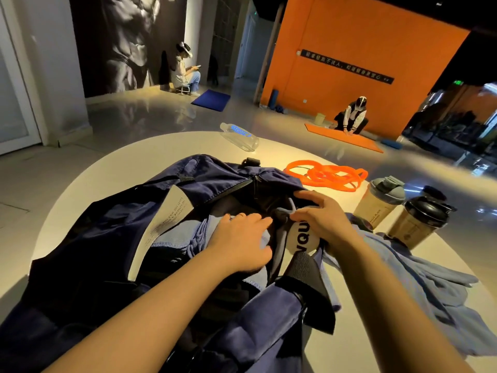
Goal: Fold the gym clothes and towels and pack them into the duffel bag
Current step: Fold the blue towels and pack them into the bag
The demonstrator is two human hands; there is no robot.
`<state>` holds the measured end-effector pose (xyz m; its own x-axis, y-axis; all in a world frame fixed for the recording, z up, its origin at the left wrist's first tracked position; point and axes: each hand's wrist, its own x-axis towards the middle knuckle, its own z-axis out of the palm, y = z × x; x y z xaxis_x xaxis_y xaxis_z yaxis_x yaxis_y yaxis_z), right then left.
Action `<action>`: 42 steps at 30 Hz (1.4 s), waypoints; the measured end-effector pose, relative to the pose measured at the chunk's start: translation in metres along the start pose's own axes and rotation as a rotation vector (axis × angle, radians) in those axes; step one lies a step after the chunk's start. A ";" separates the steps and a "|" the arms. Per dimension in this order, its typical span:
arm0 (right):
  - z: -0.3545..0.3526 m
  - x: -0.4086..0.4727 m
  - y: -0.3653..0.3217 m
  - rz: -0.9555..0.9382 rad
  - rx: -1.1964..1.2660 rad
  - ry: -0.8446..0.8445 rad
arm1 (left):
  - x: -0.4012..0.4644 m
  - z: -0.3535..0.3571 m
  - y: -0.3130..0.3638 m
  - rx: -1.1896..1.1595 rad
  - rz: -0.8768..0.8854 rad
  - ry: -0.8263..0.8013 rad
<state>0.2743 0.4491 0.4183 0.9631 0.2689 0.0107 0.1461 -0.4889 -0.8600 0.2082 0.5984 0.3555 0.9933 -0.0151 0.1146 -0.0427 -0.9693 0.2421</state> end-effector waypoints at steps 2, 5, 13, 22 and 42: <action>0.006 -0.002 0.005 0.007 0.018 -0.035 | -0.012 -0.005 -0.005 0.030 -0.064 0.144; 0.016 -0.004 0.017 -0.001 -0.024 -0.073 | -0.038 -0.003 -0.012 0.138 -0.142 0.046; 0.027 -0.016 0.033 -0.061 -0.314 -0.014 | -0.043 0.007 -0.021 0.034 -0.126 -0.017; 0.016 -0.104 0.049 -0.091 0.008 -0.052 | -0.041 -0.009 -0.012 0.187 -0.118 0.032; 0.010 -0.046 0.011 0.064 -0.052 -0.082 | -0.017 -0.017 -0.015 0.082 -0.212 -0.298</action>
<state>0.2294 0.4394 0.4034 0.9494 0.3017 -0.0871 0.0984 -0.5493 -0.8298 0.1902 0.6173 0.3664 0.9674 0.1286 -0.2183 0.1638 -0.9748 0.1514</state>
